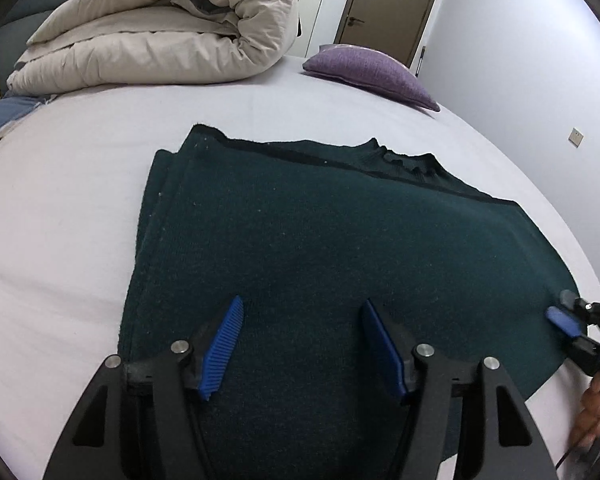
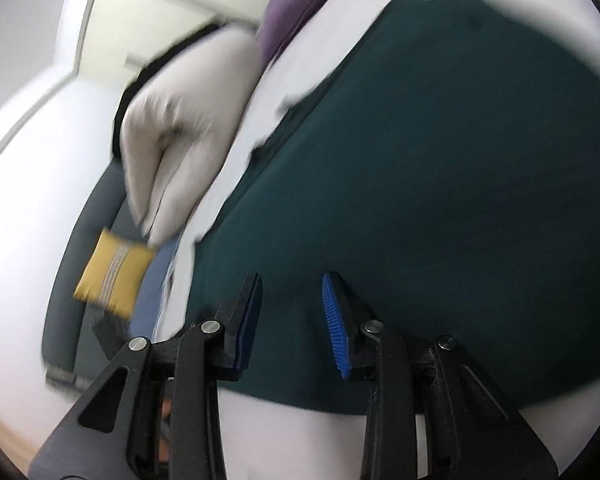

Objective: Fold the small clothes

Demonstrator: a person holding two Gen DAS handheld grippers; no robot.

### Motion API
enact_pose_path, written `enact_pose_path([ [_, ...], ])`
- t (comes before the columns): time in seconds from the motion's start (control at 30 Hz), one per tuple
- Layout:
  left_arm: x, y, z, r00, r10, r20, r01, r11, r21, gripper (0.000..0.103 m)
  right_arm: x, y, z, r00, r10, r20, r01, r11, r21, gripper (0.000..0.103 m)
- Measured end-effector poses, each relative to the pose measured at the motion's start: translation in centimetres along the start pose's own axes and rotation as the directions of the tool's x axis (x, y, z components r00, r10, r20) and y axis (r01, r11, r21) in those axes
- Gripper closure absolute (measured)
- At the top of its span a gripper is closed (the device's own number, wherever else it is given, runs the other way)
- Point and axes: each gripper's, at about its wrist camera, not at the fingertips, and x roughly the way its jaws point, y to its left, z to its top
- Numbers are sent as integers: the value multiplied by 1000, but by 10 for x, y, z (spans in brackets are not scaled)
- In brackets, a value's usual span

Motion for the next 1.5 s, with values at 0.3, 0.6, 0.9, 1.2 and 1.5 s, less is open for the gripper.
enact_pose_path([
  [0.3,-5,2,-2,999,-22,28,22,1000,-8,35,-129,-28,39,920,-263,291,273,962,5,57],
  [0.6,-26,6,-12,999,0,46,2,998,-60,36,-76,7,43,868,-447,215,491,833,-255,63],
  [0.9,-23,9,-12,999,13,34,-11,997,-72,36,-98,-4,22,846,-486,217,531,804,-268,93],
  [1.2,-12,17,0,994,98,-47,-97,995,32,62,-144,10,12,859,-470,201,507,833,-221,96],
  [1.5,-26,-5,4,996,87,-32,-84,993,83,56,-137,-18,6,881,-454,129,471,862,-185,91],
])
